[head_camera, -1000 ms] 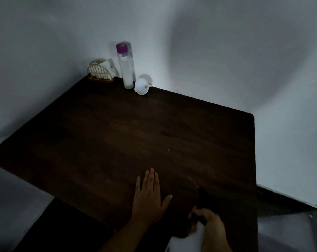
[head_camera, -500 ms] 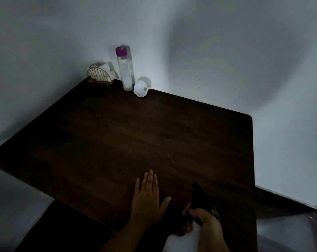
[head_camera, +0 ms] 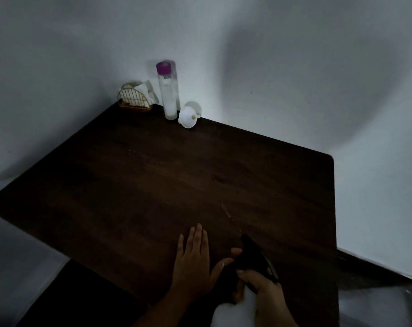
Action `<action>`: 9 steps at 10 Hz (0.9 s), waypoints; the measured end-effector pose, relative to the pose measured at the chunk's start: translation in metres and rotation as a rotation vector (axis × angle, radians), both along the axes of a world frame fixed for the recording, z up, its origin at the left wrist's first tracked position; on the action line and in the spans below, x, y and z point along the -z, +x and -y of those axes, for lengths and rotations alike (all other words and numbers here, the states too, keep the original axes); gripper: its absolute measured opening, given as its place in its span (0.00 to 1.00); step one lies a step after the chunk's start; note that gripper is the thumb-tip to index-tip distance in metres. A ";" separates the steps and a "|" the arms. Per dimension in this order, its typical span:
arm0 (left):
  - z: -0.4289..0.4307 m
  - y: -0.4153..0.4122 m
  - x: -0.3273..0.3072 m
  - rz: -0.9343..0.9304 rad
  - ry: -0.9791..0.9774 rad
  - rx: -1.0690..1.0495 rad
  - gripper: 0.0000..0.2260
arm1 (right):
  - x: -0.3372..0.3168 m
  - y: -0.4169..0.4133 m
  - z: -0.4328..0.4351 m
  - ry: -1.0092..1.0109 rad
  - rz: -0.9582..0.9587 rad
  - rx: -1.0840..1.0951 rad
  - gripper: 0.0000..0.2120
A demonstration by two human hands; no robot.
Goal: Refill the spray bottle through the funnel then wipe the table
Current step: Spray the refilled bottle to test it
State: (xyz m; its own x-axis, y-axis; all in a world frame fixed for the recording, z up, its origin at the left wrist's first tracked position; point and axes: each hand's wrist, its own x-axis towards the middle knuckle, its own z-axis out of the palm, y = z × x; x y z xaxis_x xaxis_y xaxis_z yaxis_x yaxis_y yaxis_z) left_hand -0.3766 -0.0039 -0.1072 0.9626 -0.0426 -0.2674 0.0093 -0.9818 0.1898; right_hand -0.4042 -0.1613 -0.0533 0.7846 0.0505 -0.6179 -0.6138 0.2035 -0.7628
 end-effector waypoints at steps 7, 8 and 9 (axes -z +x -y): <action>-0.044 0.121 -0.047 0.114 -0.658 0.181 0.39 | -0.064 0.179 -0.062 -0.329 0.730 -0.136 0.09; -0.045 0.156 -0.053 0.112 -0.764 0.201 0.44 | -0.069 0.212 -0.072 -0.438 0.824 -0.259 0.07; -0.049 0.189 -0.059 0.223 -0.689 0.232 0.43 | -0.067 0.240 -0.075 -0.482 0.825 -0.241 0.13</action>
